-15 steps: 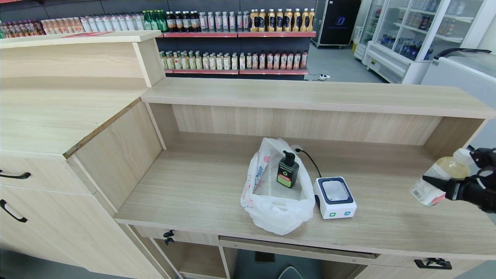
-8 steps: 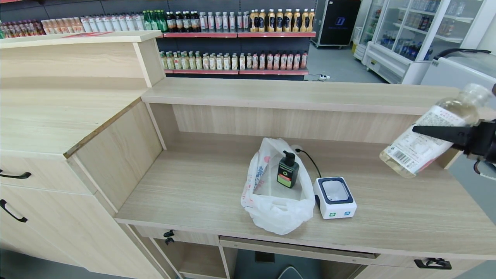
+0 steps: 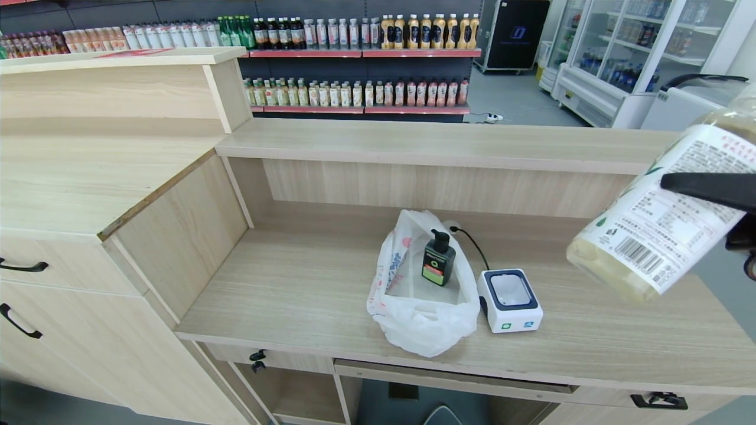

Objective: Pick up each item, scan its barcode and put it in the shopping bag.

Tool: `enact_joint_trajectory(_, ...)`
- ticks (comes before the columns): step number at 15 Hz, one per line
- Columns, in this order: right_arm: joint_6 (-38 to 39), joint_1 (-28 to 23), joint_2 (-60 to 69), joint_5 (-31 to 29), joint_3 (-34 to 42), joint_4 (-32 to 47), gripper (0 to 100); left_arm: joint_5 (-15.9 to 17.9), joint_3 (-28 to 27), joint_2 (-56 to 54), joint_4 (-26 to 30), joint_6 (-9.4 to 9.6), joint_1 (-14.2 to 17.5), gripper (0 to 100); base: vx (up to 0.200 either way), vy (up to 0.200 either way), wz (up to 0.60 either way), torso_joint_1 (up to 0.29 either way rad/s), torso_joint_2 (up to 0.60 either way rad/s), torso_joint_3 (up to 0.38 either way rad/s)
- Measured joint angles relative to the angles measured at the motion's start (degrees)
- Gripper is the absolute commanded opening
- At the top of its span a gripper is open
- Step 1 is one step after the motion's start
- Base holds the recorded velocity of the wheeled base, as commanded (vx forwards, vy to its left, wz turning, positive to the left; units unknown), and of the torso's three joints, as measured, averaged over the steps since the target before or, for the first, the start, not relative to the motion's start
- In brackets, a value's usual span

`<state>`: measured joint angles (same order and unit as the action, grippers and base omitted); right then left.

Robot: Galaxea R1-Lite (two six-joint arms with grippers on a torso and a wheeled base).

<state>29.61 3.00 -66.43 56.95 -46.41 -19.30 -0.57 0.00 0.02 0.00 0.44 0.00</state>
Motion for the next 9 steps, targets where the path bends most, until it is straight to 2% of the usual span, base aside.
enact_joint_trajectory(3, 0.9, 5.7, 2.3, 0.0, -0.5, 0.0, 0, 0.0, 0.0, 0.0, 0.0, 0.00, 0.0, 0, 0.000, 0.000, 0.00, 0.000, 0.00, 0.000)
enact_joint_trajectory(9, 1.1, 7.6, 6.9, 0.0, -2.5, 7.9, 0, 0.0, 0.0, 0.0, 0.0, 0.00, 0.0, 0, 0.000, 0.000, 0.00, 0.000, 0.00, 0.000)
